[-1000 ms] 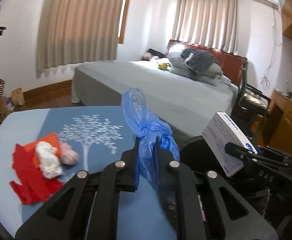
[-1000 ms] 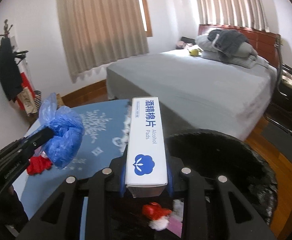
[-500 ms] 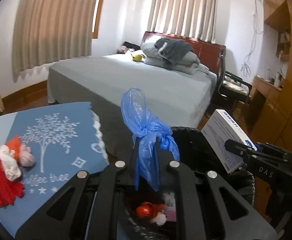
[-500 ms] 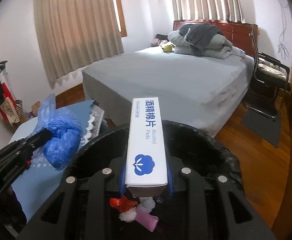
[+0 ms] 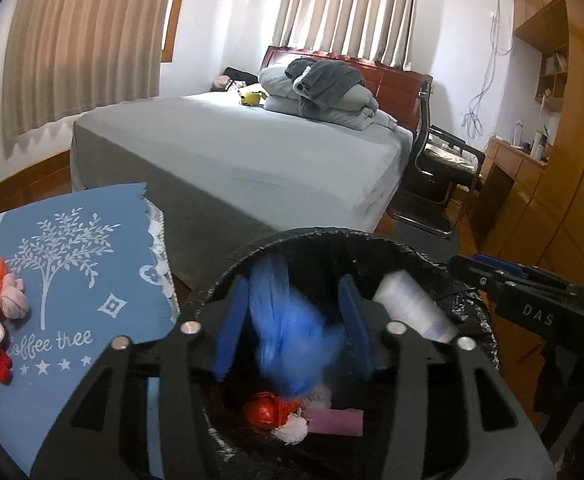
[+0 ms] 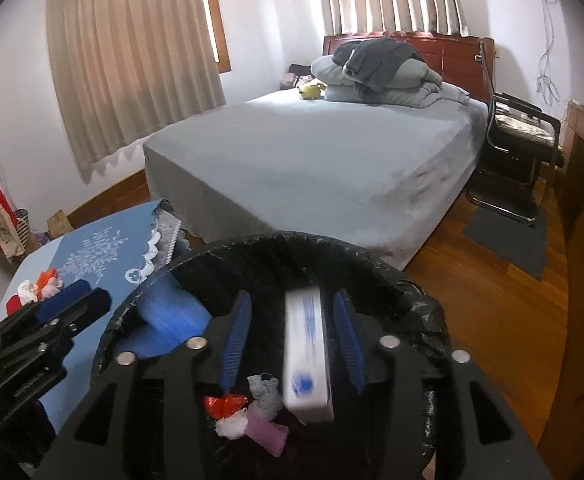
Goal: Collect trash
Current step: 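Carry the box and blue bag over the black bin and open both tools, then move both tools back from the bin to the pile on the cloth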
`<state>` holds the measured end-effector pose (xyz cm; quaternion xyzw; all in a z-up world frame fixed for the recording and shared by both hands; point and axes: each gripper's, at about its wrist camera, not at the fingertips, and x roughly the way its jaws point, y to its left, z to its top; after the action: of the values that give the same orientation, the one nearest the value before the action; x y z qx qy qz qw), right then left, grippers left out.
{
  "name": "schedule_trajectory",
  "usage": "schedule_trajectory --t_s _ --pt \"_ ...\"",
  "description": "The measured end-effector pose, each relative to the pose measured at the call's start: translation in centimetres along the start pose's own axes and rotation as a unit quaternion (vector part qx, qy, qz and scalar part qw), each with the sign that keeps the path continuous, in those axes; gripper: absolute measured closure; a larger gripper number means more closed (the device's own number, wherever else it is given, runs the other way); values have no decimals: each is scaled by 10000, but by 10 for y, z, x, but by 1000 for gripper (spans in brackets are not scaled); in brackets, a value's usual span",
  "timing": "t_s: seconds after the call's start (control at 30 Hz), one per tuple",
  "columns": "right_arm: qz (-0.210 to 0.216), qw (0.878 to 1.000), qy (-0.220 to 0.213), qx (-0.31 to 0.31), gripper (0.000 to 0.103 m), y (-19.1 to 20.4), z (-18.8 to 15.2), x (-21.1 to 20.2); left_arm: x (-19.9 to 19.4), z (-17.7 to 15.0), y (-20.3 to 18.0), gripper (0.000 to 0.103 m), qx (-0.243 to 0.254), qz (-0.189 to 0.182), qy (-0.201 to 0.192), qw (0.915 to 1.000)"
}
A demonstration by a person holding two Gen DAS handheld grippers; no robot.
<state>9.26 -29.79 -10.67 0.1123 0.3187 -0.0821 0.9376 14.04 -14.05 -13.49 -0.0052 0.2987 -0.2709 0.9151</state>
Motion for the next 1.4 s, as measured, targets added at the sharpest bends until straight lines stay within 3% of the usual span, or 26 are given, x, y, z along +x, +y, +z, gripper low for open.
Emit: schedule_trajectory --t_s 0.1,0.17,0.27,0.53,0.8,1.2,1.4 --pt "-59 10000 -66 -16 36 0 -1 -2 -6 -1 9 37 -61 163 -59 9998" --pt "-101 9999 -135 -25 12 4 -4 -6 -13 -3 19 27 -94 399 -118 9991" --pt "-31 9997 -219 -32 6 10 -4 -8 -23 -2 34 19 -165 667 -219 9974" --pt "288 9992 -230 -163 6 46 -4 0 -53 -5 93 16 -443 1579 -382 9857" --pt "774 9953 -216 -549 6 110 -2 15 -90 -15 152 16 -750 2375 -455 9674" --pt "1391 9851 -103 -1010 6 196 -10 37 -130 -37 216 17 -1123 3108 -420 9429" --pt "1548 9808 46 -1186 6 232 -19 56 -132 -48 237 19 -1264 3218 -294 9379"
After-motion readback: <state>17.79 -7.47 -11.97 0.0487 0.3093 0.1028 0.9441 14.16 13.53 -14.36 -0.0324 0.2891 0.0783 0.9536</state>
